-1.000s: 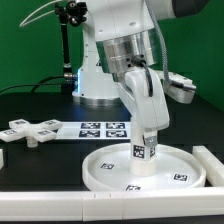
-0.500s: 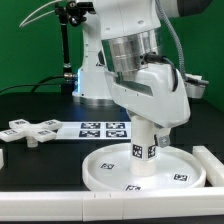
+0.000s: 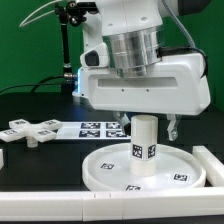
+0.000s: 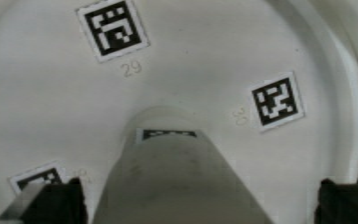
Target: Assemble round table
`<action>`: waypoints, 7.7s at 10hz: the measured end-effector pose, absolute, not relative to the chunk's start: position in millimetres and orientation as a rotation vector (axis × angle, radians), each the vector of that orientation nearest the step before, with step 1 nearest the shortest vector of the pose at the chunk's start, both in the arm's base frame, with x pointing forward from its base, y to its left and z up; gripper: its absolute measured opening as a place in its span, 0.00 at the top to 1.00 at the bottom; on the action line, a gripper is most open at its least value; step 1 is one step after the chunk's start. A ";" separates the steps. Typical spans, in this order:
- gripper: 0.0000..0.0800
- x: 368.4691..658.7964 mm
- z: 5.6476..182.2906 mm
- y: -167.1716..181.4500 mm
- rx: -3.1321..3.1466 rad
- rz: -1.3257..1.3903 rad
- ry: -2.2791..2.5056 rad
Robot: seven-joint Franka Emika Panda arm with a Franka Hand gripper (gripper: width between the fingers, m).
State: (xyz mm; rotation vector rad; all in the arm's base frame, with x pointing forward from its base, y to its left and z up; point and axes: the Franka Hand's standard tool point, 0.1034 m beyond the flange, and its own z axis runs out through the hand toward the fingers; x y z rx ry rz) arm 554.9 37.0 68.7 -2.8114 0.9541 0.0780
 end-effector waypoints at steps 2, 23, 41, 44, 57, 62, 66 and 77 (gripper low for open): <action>0.19 557.1 71.8 40.4 -2.930 0.057 0.651; 0.19 556.0 68.4 39.1 -2.513 -0.024 -1.822; 0.49 550.6 65.3 25.8 -2.386 0.062 -2.041; 0.49 550.6 65.3 25.7 -2.584 0.061 -1.791; 0.49 551.4 65.2 29.9 -3.083 0.020 -0.400; 0.49 552.8 65.5 28.5 -3.051 0.012 0.282; 0.49 552.6 65.4 29.4 -2.997 0.026 0.628; 0.49 553.1 65.1 34.5 -2.527 0.100 1.676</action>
Offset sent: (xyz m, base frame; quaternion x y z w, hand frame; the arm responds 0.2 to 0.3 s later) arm 0.0000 0.0000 0.0000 0.0000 0.0000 -0.1296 0.9916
